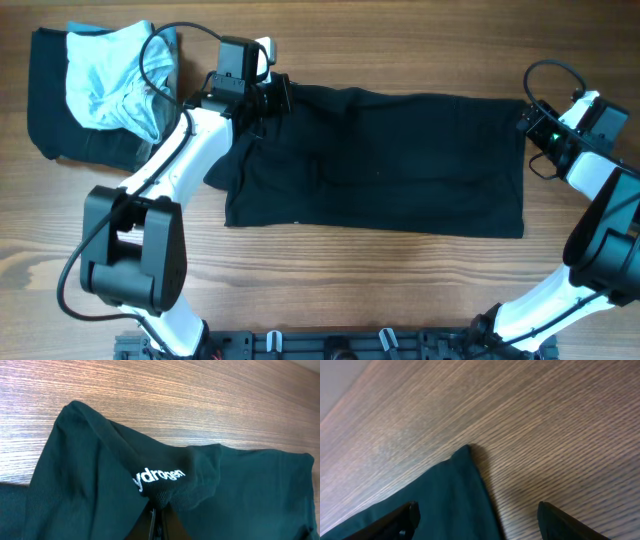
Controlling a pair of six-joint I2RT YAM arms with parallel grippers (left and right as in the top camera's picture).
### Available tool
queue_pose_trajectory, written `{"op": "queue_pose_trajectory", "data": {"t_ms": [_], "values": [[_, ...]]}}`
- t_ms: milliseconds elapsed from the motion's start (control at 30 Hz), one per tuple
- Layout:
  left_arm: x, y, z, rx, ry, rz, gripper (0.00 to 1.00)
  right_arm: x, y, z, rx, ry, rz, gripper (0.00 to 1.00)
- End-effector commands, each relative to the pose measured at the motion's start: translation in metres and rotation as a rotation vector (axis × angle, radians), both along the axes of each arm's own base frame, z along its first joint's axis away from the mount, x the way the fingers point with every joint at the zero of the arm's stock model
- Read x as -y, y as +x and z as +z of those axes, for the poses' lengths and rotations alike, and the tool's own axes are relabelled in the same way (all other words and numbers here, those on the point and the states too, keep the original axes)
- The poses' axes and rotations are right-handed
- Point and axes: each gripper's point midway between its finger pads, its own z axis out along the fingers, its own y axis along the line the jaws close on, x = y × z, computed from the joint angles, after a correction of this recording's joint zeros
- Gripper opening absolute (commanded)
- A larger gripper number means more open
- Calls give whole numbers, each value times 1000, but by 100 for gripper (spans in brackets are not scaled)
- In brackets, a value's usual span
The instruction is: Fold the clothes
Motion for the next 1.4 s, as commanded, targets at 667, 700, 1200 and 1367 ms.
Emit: {"op": "queue_pose_trajectory", "data": {"t_ms": [667, 700, 1200, 1367], "values": [[-4, 2, 18, 37, -1, 14, 4, -25, 31, -35, -35, -95, 37, 52], [-4, 2, 18, 37, -1, 14, 4, -24, 31, -35, -34, -95, 37, 40], [-17, 3, 52, 129, 36, 44, 4, -26, 24, 61, 102, -38, 59, 4], [-20, -8, 56, 100, 44, 43, 4, -47, 25, 88, 178, -35, 198, 4]]}}
